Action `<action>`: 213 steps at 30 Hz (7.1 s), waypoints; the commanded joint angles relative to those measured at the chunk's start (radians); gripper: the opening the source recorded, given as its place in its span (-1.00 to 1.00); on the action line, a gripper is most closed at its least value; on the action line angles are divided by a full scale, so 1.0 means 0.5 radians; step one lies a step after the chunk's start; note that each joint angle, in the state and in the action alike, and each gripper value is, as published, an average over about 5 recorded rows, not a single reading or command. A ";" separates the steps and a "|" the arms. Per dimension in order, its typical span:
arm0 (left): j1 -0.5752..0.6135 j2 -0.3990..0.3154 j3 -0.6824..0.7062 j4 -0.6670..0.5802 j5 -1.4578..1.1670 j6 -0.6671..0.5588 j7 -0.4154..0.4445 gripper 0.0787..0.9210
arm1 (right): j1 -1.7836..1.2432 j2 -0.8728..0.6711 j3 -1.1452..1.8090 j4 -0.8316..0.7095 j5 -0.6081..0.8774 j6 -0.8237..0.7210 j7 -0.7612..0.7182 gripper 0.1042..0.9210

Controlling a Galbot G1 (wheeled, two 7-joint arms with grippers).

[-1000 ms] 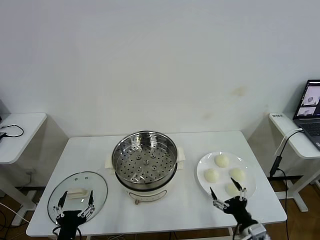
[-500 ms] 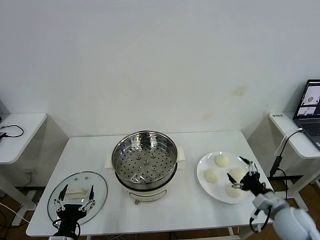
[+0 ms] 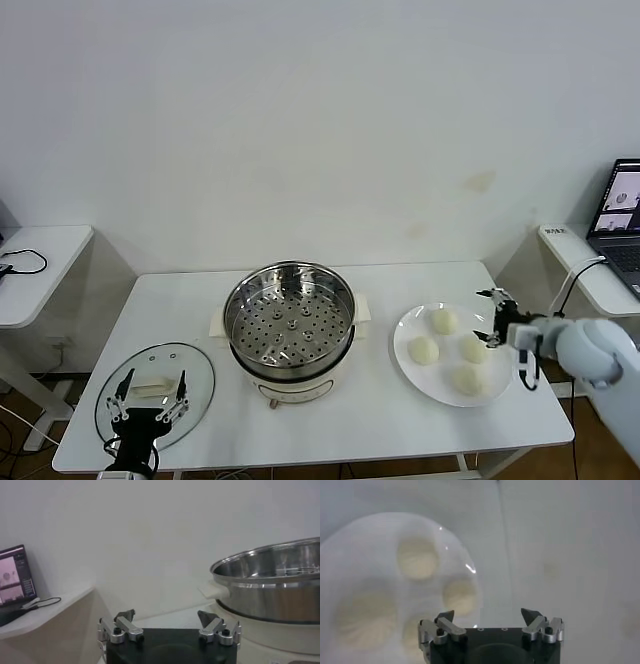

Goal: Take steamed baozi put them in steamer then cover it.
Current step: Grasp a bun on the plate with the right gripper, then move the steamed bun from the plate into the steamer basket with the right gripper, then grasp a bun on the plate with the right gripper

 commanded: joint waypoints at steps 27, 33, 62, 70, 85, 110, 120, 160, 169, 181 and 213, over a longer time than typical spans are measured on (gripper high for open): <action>-0.029 0.017 -0.034 0.021 0.012 0.002 0.034 0.77 | 0.965 0.553 -1.083 -1.007 -0.038 0.031 -0.369 0.76; -0.024 0.016 -0.032 0.019 0.016 0.002 0.037 0.77 | 0.945 0.558 -1.074 -1.014 -0.033 0.025 -0.360 0.74; -0.016 0.019 -0.023 -0.001 0.021 -0.006 0.042 0.77 | 1.058 0.532 -1.126 -0.940 0.129 0.027 -0.375 0.20; -0.012 0.021 -0.020 -0.004 0.018 -0.014 0.041 0.77 | 1.157 0.421 -1.206 -0.744 0.336 -0.024 -0.404 0.12; -0.031 0.044 -0.019 -0.006 0.001 -0.013 0.043 0.77 | 1.985 0.378 -1.736 -0.299 0.981 -0.157 -0.449 0.14; -0.059 0.078 -0.113 0.021 -0.053 -0.007 0.055 0.77 | 2.242 1.329 -2.343 -0.424 0.916 0.439 -0.168 0.13; -0.074 0.054 -0.098 0.027 -0.046 -0.006 0.059 0.77 | 2.055 1.474 -2.368 -0.676 0.343 0.856 -0.053 0.14; -0.097 0.073 -0.109 -0.115 -0.148 0.310 -0.027 0.77 | 2.571 0.935 -2.443 -0.083 1.097 0.051 -0.278 0.76; -0.119 0.121 -0.102 -0.167 -0.156 0.405 -0.051 0.77 | 2.568 0.173 -2.513 0.450 1.088 -0.354 -0.278 0.76; -0.157 0.157 -0.081 -0.099 -0.109 0.403 -0.029 0.77 | 1.863 -0.230 -2.276 0.475 0.758 -0.376 -0.242 0.76; -0.130 0.188 -0.134 -0.069 -0.088 0.409 -0.010 0.77 | 0.991 0.358 -1.609 -0.321 0.435 -0.371 -0.219 0.72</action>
